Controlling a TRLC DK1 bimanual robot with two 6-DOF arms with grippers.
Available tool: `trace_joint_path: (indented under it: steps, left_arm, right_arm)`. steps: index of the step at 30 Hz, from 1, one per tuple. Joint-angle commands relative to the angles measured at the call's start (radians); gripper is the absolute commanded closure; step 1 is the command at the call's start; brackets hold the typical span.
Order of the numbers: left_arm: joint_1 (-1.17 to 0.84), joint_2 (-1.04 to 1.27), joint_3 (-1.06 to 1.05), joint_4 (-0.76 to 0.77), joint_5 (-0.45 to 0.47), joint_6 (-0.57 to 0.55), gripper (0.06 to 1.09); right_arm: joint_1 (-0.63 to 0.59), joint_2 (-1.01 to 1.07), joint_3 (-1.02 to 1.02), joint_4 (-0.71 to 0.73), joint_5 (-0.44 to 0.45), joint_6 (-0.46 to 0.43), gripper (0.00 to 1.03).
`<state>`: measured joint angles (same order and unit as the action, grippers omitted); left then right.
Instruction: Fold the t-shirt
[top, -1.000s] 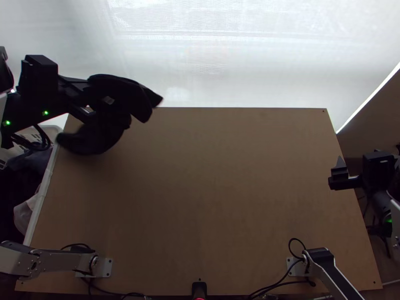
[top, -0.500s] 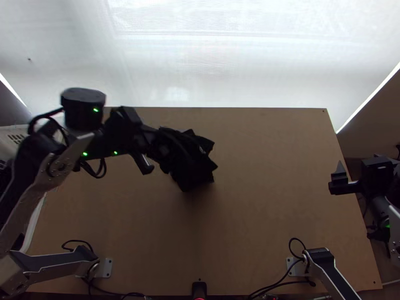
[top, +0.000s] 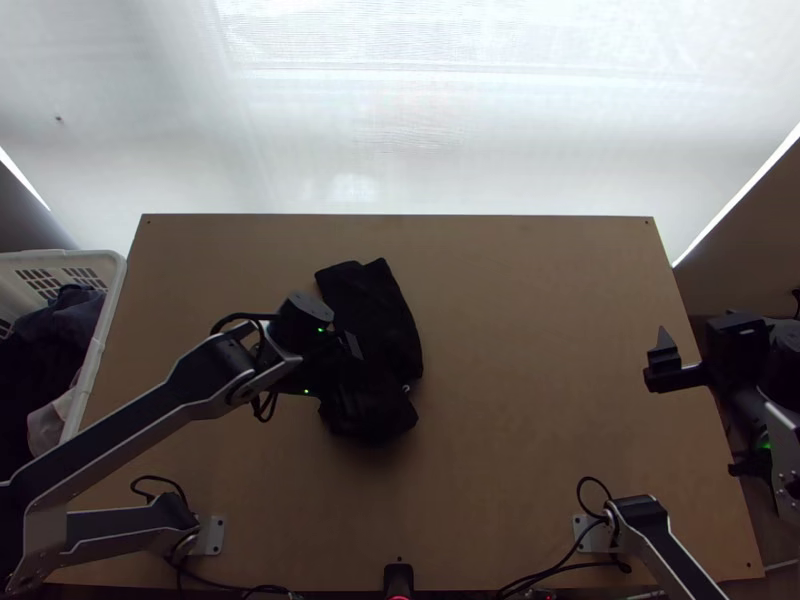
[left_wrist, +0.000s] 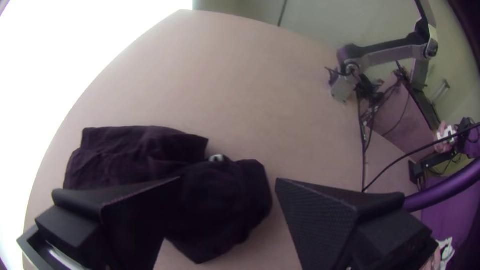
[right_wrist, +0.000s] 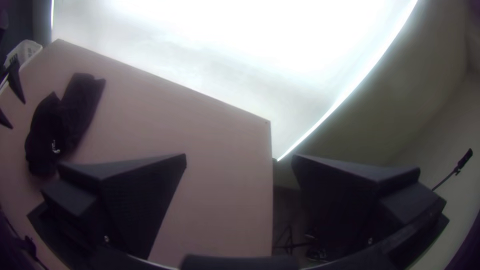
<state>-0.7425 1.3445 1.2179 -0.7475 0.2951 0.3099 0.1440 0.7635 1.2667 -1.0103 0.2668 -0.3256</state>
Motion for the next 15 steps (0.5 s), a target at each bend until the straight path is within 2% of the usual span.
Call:
trace_joint_path:
  steps: [1,3,6,8,10,15]
  left_arm:
    - [0.267,-0.11,0.1,-0.104,-0.004,0.06,0.1]
    - [0.419,-0.153,0.129,-0.13,-0.034,0.144,0.1]
    - [0.546,-0.219,0.097,-0.136,-0.175,0.299,0.1]
    - [0.624,-0.266,0.052,-0.156,-0.201,0.376,0.1]
    - [0.689,-0.308,0.003,-0.168,-0.201,0.397,0.1]
    - [0.744,-0.383,-0.09,-0.194,-0.205,0.409,0.1]
  right_arm:
    - [0.034,0.158,0.023,-0.04,-0.204,0.14,0.04]
    - [0.057,0.223,0.039,-0.04,-0.321,0.177,0.04]
    - [0.155,0.327,0.033,-0.039,-0.402,0.217,0.05]
    - [0.189,0.384,0.005,-0.022,-0.477,0.257,0.05]
    - [0.253,0.43,-0.035,0.012,-0.508,0.26,0.05]
    - [0.436,0.522,-0.161,0.124,-0.512,0.214,0.05]
